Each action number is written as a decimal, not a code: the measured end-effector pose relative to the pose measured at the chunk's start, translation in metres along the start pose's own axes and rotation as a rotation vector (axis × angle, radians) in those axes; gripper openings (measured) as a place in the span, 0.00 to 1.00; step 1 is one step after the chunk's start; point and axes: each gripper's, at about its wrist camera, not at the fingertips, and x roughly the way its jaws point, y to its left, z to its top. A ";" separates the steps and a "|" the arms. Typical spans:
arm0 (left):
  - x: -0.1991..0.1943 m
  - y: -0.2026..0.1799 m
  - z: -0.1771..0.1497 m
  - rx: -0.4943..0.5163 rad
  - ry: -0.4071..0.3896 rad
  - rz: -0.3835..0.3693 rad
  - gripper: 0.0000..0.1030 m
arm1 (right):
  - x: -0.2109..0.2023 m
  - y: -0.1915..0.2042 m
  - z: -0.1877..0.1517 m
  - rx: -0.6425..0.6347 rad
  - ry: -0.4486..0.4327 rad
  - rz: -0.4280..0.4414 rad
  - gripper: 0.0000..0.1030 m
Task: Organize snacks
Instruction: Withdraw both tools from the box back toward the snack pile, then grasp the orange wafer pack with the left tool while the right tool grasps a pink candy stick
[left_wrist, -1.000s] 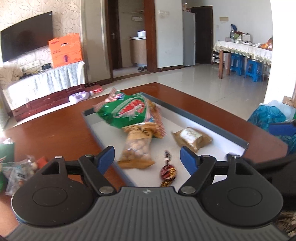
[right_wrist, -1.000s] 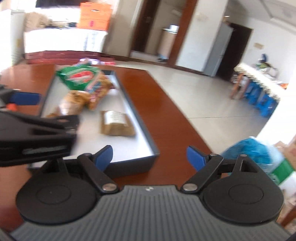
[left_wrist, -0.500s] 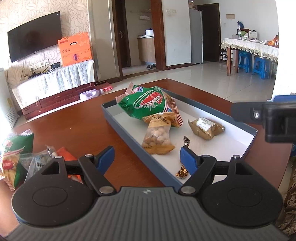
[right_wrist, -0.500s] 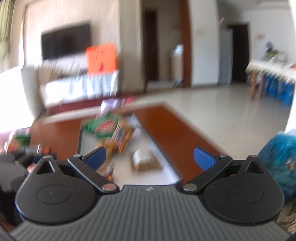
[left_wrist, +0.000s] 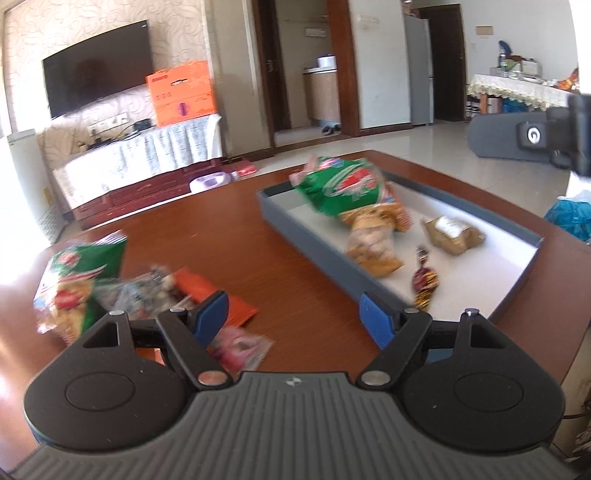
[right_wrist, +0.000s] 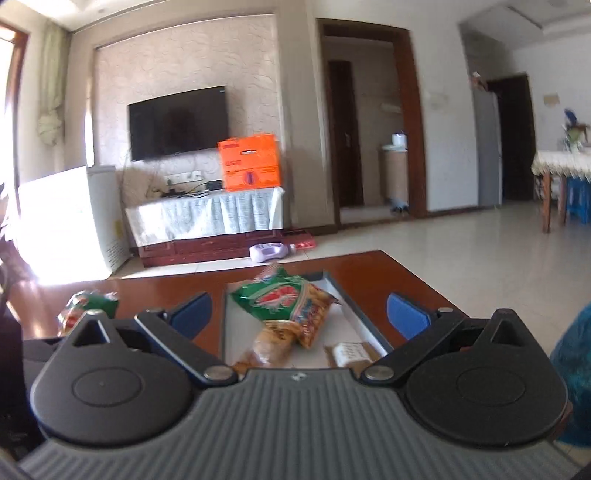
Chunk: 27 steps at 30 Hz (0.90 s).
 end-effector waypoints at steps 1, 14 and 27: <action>-0.001 0.005 -0.003 -0.005 0.006 0.012 0.80 | 0.001 0.015 0.001 -0.020 0.011 0.037 1.00; -0.001 0.079 -0.033 -0.120 0.078 0.144 0.80 | 0.008 0.102 -0.004 -0.136 0.067 0.328 1.00; 0.015 0.078 -0.027 -0.155 0.094 0.068 0.79 | 0.022 0.095 -0.007 -0.137 0.126 0.324 1.00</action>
